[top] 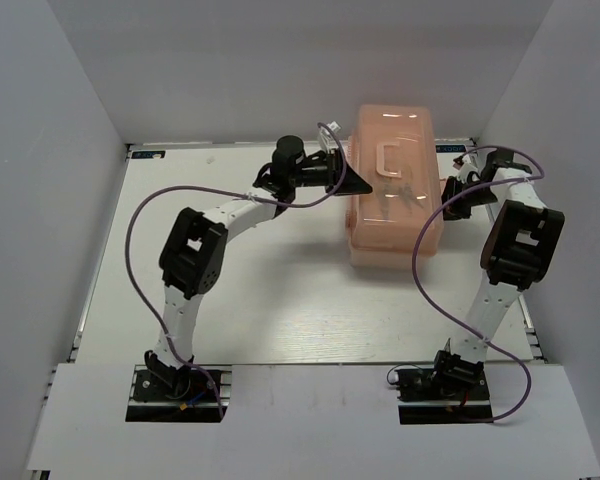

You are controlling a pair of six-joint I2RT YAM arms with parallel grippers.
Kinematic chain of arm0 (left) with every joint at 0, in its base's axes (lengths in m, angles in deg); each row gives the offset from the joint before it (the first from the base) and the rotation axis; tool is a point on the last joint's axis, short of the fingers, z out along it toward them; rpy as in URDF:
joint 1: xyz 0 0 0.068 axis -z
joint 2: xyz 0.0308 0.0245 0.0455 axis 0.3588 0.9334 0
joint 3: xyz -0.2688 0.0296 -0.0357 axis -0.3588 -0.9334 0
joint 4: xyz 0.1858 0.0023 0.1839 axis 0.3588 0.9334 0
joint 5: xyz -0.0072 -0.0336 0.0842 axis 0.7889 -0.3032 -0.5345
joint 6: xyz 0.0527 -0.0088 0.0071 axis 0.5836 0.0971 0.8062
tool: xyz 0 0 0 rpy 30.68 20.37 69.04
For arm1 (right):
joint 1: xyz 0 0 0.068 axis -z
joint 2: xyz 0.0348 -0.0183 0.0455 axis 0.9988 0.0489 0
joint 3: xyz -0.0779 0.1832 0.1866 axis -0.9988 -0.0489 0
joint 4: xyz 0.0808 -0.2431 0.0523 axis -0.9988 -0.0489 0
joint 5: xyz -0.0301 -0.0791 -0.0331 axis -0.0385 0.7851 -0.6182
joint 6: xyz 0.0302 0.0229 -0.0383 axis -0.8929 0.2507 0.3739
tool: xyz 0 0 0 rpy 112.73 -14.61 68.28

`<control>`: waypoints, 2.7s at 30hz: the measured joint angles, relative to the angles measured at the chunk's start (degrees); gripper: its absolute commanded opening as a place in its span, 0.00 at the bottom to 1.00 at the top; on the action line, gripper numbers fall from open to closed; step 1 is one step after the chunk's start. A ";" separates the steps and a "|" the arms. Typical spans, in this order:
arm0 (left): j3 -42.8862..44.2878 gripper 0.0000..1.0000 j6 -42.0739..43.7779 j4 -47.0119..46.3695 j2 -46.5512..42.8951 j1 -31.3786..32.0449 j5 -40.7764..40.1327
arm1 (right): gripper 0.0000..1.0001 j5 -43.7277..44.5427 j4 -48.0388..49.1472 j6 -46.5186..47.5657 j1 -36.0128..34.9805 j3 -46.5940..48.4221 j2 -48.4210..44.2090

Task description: Sort the tools into containers

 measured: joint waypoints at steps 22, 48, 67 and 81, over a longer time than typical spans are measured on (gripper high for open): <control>-35.71 0.64 32.74 26.56 -32.74 -0.90 -23.61 | 0.02 23.39 4.20 2.62 -3.34 7.39 -10.88; -54.38 0.74 34.60 26.86 -53.57 -0.90 -28.17 | 0.00 14.14 6.67 1.18 -8.83 24.98 10.25; -42.45 0.99 40.00 41.66 -48.57 -1.64 -44.15 | 0.91 34.47 21.64 3.10 -10.40 -16.24 -38.77; -36.02 0.99 46.64 48.46 -46.80 -2.21 -50.31 | 0.91 16.74 18.80 -3.13 -11.10 -40.39 -63.98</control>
